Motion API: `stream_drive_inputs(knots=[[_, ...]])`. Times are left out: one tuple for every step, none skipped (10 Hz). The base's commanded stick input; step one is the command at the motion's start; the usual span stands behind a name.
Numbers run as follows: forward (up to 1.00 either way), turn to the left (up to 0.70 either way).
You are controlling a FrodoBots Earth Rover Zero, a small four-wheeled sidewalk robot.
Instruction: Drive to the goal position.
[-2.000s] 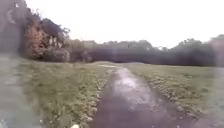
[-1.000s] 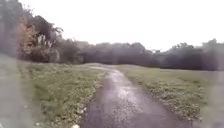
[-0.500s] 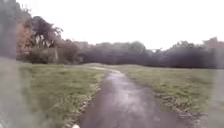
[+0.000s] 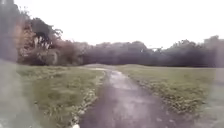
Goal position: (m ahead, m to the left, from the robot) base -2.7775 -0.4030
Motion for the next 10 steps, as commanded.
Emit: stream_drive_inputs(knots=[[0.85, 0.00], [0.85, 0.00], [0.85, 0.00], [0.85, 0.00], [0.85, 0.00], [0.85, 0.00], [0.85, 0.00], [0.85, 0.00], [0.85, 0.00], [0.85, 0.00]])
